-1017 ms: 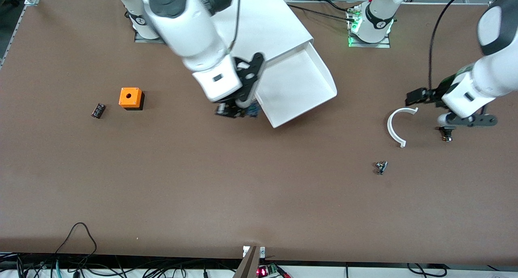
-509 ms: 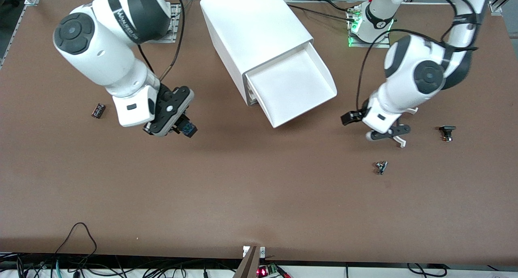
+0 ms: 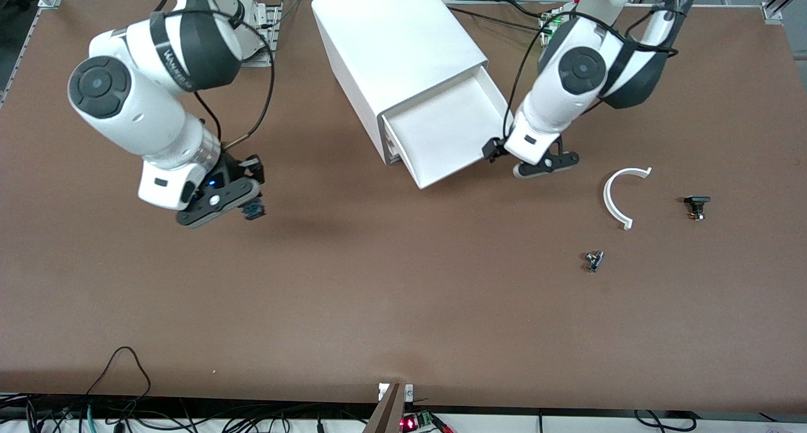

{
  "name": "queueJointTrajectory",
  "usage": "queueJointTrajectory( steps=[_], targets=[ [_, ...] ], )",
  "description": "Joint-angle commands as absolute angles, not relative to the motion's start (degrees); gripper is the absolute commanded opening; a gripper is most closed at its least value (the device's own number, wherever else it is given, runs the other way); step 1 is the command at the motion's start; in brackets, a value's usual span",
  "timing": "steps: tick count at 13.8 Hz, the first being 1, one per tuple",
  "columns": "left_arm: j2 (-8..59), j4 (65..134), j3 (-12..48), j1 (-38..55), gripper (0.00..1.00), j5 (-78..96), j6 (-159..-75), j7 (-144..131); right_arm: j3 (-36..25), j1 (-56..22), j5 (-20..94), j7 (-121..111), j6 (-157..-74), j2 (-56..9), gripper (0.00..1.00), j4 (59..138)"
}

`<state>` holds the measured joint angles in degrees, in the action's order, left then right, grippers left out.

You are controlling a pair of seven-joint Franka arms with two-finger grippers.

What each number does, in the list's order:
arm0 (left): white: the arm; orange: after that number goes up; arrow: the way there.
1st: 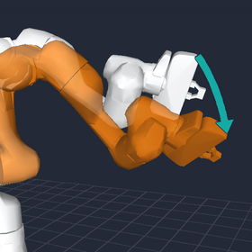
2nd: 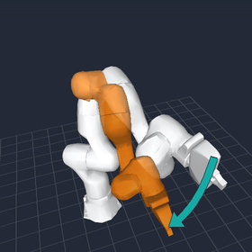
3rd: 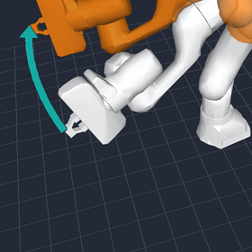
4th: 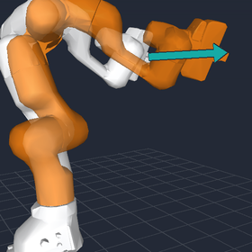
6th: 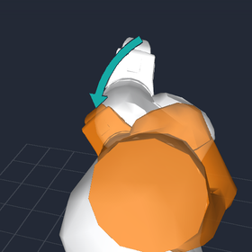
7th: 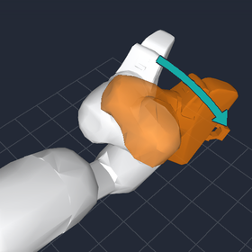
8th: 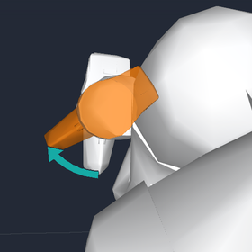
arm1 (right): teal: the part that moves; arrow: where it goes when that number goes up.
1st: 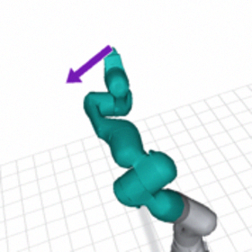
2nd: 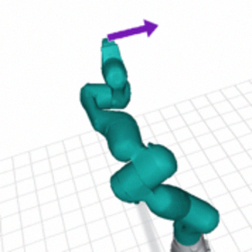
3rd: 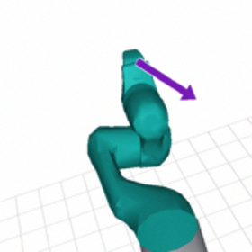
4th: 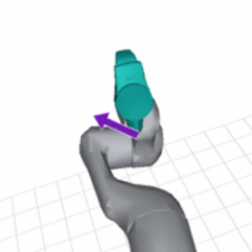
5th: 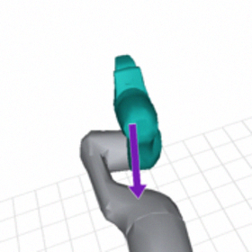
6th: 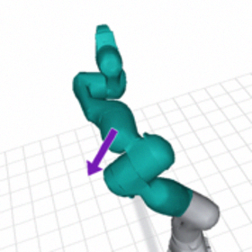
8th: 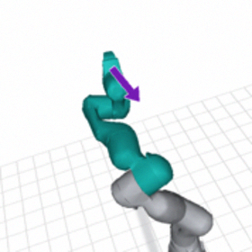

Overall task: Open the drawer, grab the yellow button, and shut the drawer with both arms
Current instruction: 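Carry the button out with the right gripper while the left gripper reaches the drawer, then push the drawer shut with the left gripper while the right gripper lowers the button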

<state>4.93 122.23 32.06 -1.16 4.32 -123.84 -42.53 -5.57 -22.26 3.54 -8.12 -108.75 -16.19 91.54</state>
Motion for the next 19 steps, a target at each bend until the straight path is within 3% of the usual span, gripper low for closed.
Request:
queueJointTrajectory(
  steps=[1,7,10,13,16,19],
  targets=[
    [-0.43,127.61,37.16,-1.76,1.00,5.01,-125.07,-43.24,-4.57,-17.76,-0.33,-4.22,-109.77,-14.15,0.28,97.45],
    [-2.02,128.49,41.38,-1.76,1.00,12.83,-123.67,-46.93,-4.57,-9.06,-1.50,-6.32,-123.82,-13.36,0.31,114.15],
    [-2.29,129.02,45.96,-1.84,1.00,12.92,-123.49,-47.11,-5.62,-6.16,-1.49,-6.68,-126.20,-13.36,0.31,118.81],
    [-2.46,129.29,46.93,-1.85,1.00,14.40,-123.40,-47.11,-8.96,-4.75,-1.41,-13.52,-137.17,-14.06,0.31,124.35],
    [-2.55,129.46,48.87,-1.93,1.00,15.03,-123.40,-46.33,-9.49,-4.75,-1.41,-13.71,-140.00,-14.41,0.35,126.11],
    [-2.37,129.29,48.69,-2.46,1.00,14.94,-124.19,-45.44,-9.58,-4.83,-1.49,-14.41,-156.57,-14.50,0.38,134.53]
  ],
)
